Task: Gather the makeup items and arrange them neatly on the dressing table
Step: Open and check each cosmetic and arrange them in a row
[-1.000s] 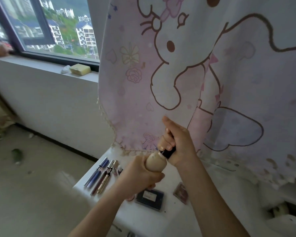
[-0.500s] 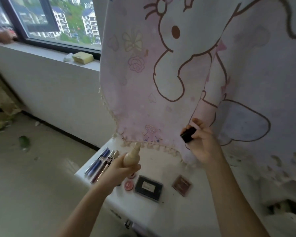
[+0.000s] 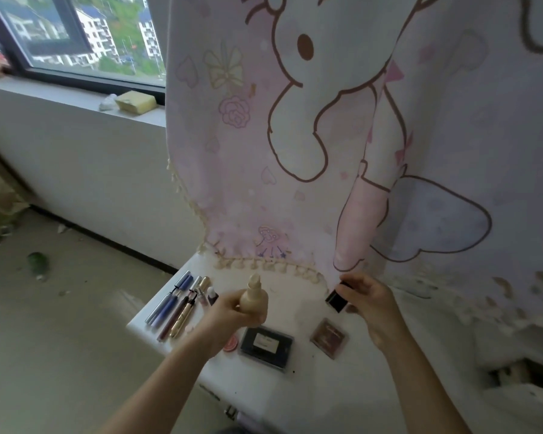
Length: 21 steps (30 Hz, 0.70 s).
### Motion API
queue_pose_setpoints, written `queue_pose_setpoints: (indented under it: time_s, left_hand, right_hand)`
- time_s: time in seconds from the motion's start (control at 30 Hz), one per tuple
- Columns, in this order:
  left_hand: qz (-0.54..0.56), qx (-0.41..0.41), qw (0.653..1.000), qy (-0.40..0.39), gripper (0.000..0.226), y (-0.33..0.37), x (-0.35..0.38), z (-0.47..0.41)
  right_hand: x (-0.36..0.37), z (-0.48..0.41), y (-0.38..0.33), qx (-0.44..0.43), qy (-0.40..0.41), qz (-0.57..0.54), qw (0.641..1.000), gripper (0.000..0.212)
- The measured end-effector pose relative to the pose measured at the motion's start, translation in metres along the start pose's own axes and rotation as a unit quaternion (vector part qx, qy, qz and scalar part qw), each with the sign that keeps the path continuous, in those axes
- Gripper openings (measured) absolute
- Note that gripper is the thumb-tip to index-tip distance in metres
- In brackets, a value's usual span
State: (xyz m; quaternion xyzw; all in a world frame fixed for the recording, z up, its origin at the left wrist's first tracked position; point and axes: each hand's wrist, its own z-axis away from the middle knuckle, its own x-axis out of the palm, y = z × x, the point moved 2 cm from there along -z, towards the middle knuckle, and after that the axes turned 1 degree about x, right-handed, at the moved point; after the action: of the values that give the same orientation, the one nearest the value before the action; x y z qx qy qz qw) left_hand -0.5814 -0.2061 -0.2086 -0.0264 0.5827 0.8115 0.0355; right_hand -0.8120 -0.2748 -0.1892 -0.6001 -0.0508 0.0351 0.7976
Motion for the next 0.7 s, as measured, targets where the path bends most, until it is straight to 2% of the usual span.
queue_pose_setpoints:
  time_s: [0.07, 0.2, 0.3, 0.4, 0.53, 0.7]
  left_hand:
    - [-0.005, 0.007, 1.000, 0.013, 0.016, 0.000, 0.005, -0.008]
    - [0.004, 0.016, 0.999, 0.028, 0.012, -0.009, 0.011, -0.027]
    - [-0.031, 0.013, 0.999, 0.034, 0.018, -0.022, 0.014, -0.046]
    - [-0.077, -0.005, 0.996, 0.051, 0.014, -0.032, 0.020, -0.067]
    - [-0.152, -0.012, 0.986, 0.074, 0.010, -0.041, 0.027, -0.093]
    - [-0.210, -0.024, 0.973, 0.091, 0.023, -0.046, 0.027, -0.113]
  right_hand:
    - [-0.004, 0.003, 0.009, 0.002, 0.017, 0.030, 0.999, 0.018]
    - [-0.012, 0.002, 0.024, 0.009, 0.046, 0.022, 0.999, 0.023]
    - [-0.010, -0.004, 0.031, 0.014, 0.035, 0.070, 0.997, 0.024]
    - [-0.003, -0.016, 0.041, 0.032, 0.035, 0.112, 0.993, 0.026]
    - [0.013, -0.036, 0.054, 0.048, 0.001, 0.173, 0.984, 0.023]
    - [0.028, -0.060, 0.067, 0.018, -0.041, 0.318, 0.947, 0.027]
